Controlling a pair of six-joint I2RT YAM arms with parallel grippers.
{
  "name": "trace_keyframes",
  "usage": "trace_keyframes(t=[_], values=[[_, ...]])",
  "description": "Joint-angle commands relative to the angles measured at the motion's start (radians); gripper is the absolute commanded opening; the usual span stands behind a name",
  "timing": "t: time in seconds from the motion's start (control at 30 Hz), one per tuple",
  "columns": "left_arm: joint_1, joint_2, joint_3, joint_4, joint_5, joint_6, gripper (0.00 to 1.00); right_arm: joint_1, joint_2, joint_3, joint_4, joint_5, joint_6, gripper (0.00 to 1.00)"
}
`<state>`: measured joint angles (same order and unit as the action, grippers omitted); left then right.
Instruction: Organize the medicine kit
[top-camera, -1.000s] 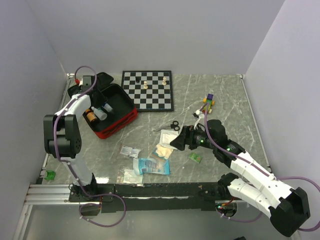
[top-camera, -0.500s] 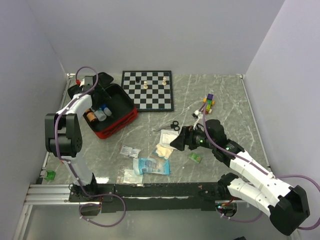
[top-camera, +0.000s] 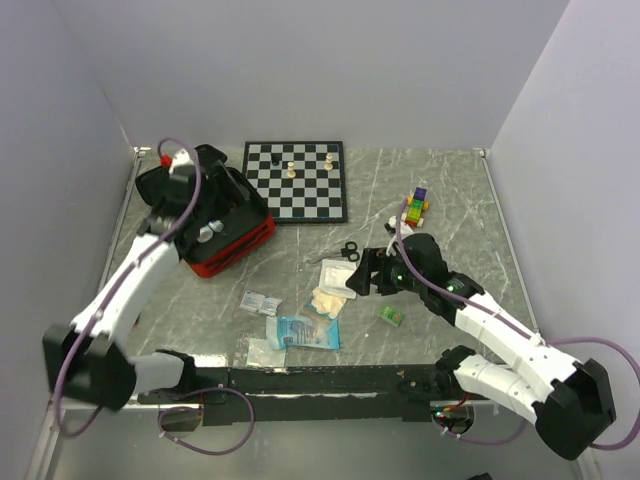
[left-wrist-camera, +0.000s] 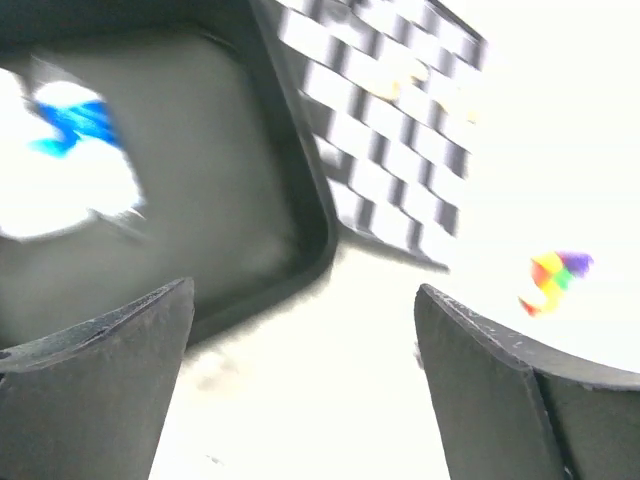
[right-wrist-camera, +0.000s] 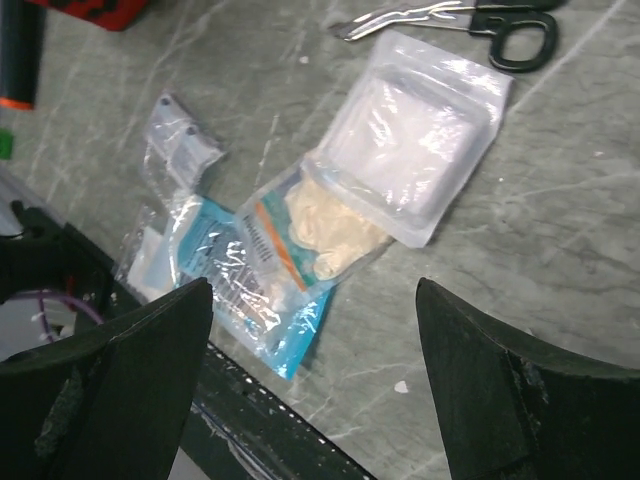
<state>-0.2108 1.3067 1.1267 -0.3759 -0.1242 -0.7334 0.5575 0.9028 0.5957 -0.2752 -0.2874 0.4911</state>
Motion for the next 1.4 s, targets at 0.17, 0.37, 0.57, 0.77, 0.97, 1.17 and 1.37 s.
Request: trace_keyframes(t=[0.17, 0.37, 0.57, 0.77, 0.97, 1.17, 1.37], values=[[-0.231, -0.332, -0.344, 0.141, 0.058, -0.112, 0.96, -0.004, 0.221, 0.124, -0.073, 0.103, -0.010, 0.81], [-0.268, -0.432, -0.456, 0.112, 0.063, -0.152, 0.97, -0.004, 0.364, 0.168, -0.035, 0.089, 0.024, 0.67], [-0.269, -0.561, -0.498, 0.025, -0.003, -0.155, 0.97, 0.002, 0.524, 0.274, -0.058, 0.113, 0.003, 0.59], [-0.269, -0.624, -0.501, -0.043, -0.068, -0.169, 0.96, 0.004, 0.646, 0.349, -0.096, 0.143, -0.013, 0.56], [-0.269, -0.633, -0.496, -0.046, -0.065, -0.161, 0.96, 0.010, 0.711, 0.375, -0.119, 0.151, -0.023, 0.51], [-0.269, -0.629, -0.499, -0.046, -0.060, -0.155, 0.96, 0.030, 0.772, 0.395, -0.157, 0.174, -0.032, 0.46], [-0.269, -0.644, -0.510, -0.052, -0.066, -0.156, 0.96, 0.039, 0.763, 0.377, -0.176, 0.214, -0.028, 0.28]])
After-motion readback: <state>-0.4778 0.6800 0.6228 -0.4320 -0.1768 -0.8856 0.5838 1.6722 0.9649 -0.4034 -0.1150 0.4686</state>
